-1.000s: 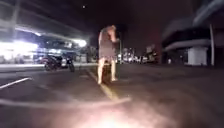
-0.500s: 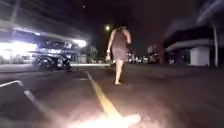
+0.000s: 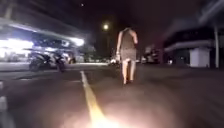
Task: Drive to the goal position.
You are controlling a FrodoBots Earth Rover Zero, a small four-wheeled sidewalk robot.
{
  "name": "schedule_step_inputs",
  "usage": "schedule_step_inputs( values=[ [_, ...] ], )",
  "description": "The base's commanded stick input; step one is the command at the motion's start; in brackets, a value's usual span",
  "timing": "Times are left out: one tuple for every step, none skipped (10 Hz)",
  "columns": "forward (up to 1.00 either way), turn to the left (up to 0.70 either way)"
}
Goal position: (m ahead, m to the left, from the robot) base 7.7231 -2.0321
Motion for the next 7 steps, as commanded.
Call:
schedule_step_inputs(
  values=[
    [1.0, 0.0],
    [1.0, 0.0],
    [1.0, 0.0],
    [1.0, 0.0],
    [1.0, 0.0],
    [1.0, 0.0],
    [1.0, 0.0]
  ],
)
